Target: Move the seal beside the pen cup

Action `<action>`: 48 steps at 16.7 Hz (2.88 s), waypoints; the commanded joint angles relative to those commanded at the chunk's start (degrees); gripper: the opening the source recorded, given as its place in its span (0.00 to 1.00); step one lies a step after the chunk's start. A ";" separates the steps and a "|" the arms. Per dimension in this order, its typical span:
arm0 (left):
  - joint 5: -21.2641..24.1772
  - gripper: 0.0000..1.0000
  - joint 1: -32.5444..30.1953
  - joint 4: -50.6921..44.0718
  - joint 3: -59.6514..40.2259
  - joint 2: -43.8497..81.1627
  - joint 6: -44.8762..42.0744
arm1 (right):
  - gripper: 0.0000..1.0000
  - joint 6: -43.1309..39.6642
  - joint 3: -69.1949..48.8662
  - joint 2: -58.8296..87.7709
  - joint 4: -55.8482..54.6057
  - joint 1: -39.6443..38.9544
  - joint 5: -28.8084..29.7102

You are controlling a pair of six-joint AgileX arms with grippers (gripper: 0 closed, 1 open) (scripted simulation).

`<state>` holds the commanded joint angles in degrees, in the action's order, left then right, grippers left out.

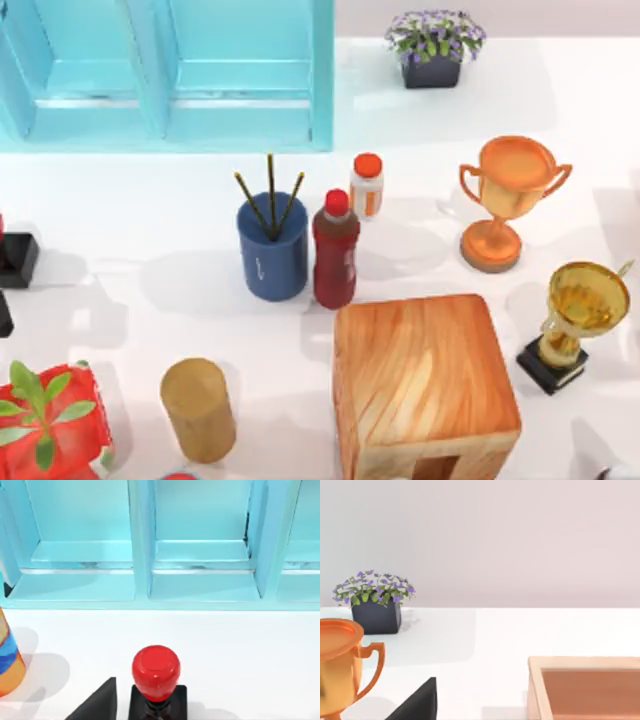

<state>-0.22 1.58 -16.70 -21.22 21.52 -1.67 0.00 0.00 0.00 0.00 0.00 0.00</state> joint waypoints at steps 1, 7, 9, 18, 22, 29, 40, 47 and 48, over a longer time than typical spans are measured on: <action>0.02 1.00 0.28 -3.60 -5.00 5.40 -0.34 | 1.00 0.00 0.00 0.00 0.00 0.00 0.00; 0.26 1.00 2.07 -27.88 -37.21 44.23 -2.50 | 1.00 0.00 0.00 0.00 0.00 0.00 0.00; 0.35 1.00 2.65 -35.80 -47.02 56.04 -3.24 | 1.00 0.00 0.00 0.00 0.00 0.00 0.00; 0.36 1.00 4.46 -59.82 -80.28 91.46 -5.85 | 1.00 0.00 0.00 0.00 0.00 0.00 0.00; 0.33 1.00 4.65 -62.04 -83.57 94.55 -6.11 | 1.00 0.00 0.00 0.00 0.00 0.00 0.00; 0.33 1.00 4.55 -57.78 -79.51 95.11 -5.99 | 1.00 0.00 0.00 0.00 0.00 0.00 0.00; 0.35 1.00 4.81 -40.67 -65.49 97.85 -6.32 | 1.00 0.00 0.00 0.00 0.00 0.00 0.00; 0.35 0.47 4.81 -40.67 -65.49 97.85 -6.32 | 1.00 0.00 0.00 0.00 0.00 0.00 0.00; 0.35 0.40 4.81 -40.67 -65.49 97.85 -6.32 | 1.00 0.00 0.00 0.00 0.00 0.00 0.00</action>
<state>0.13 6.39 -57.37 -86.71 119.37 -7.99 0.00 0.00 0.00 0.00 0.00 0.00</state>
